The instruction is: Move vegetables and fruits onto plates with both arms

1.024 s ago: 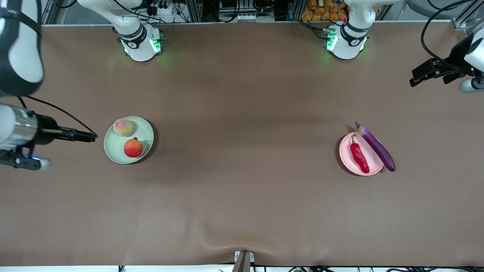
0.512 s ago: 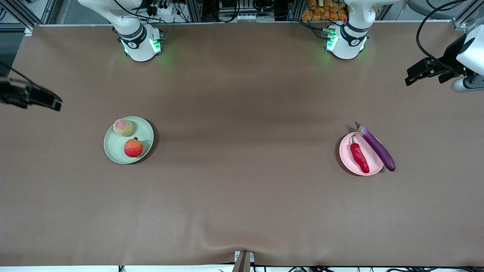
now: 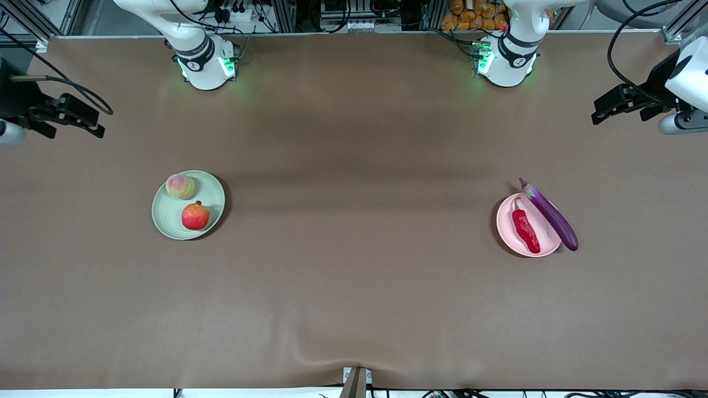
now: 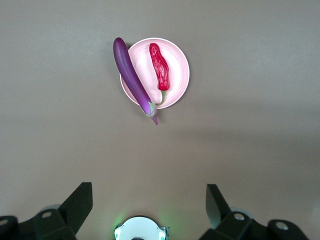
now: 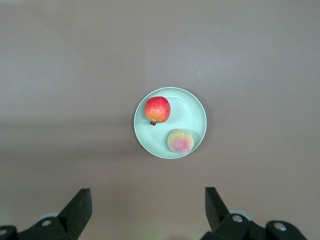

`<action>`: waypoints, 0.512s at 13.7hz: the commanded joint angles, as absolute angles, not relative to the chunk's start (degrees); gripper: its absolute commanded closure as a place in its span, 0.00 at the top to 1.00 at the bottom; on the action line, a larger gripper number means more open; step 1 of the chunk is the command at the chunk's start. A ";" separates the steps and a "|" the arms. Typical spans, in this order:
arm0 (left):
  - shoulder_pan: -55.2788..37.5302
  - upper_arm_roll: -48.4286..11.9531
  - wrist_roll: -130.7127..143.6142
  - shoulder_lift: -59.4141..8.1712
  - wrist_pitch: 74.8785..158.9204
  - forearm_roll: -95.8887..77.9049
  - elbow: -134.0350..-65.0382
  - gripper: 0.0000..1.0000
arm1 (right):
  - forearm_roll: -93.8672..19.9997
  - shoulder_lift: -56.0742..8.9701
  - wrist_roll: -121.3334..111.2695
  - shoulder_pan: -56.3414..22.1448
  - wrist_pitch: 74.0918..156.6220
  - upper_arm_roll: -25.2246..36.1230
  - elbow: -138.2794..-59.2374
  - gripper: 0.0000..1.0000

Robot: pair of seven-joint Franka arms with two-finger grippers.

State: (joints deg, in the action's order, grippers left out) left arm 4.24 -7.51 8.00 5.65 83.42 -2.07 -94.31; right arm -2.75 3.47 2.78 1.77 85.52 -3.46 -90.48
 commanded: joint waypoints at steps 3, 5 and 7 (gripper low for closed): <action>4.39 -8.52 6.94 7.47 83.41 -2.29 -95.63 1.00 | -0.62 5.63 1.67 1.76 87.28 -4.04 -92.47 1.00; 4.31 -8.70 7.12 7.30 82.62 -2.29 -95.19 1.00 | -0.62 4.84 1.76 1.41 87.19 -4.04 -90.80 1.00; 4.13 -8.70 7.21 6.77 82.53 -2.11 -94.40 1.00 | -0.44 4.31 1.76 1.41 87.01 -4.04 -90.00 1.00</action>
State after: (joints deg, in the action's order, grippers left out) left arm 4.15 -8.60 8.00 5.71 83.30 -2.07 -94.35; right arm -1.83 4.18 2.35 1.61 87.16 -3.87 -90.86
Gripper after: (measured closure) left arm 0.000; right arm 0.000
